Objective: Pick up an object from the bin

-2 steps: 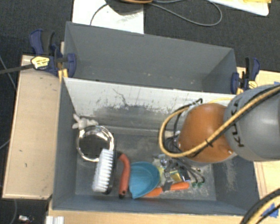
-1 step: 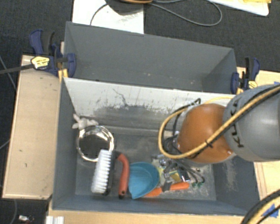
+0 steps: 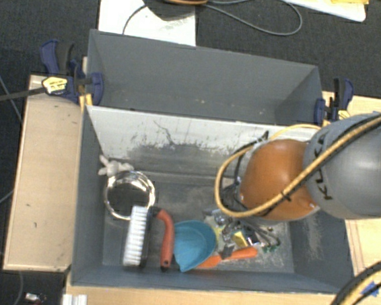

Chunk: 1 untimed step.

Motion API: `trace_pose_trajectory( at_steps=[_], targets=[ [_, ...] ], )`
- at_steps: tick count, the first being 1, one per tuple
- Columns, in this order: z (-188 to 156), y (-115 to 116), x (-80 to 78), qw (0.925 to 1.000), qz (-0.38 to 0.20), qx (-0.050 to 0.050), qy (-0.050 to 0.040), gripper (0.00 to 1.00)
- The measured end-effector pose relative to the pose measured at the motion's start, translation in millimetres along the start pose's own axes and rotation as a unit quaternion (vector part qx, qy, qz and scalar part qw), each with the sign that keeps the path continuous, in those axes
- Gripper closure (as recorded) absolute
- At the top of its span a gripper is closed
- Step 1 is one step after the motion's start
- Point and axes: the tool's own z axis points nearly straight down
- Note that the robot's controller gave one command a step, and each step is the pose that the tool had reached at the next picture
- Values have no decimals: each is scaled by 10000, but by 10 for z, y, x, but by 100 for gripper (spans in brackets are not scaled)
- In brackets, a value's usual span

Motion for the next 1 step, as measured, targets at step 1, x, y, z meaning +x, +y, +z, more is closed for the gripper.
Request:
trace_pose_trajectory(
  at_steps=[1],
  targets=[
    [-89, -62, 27, 9997, -232, 3, -13, 100]
  ],
)
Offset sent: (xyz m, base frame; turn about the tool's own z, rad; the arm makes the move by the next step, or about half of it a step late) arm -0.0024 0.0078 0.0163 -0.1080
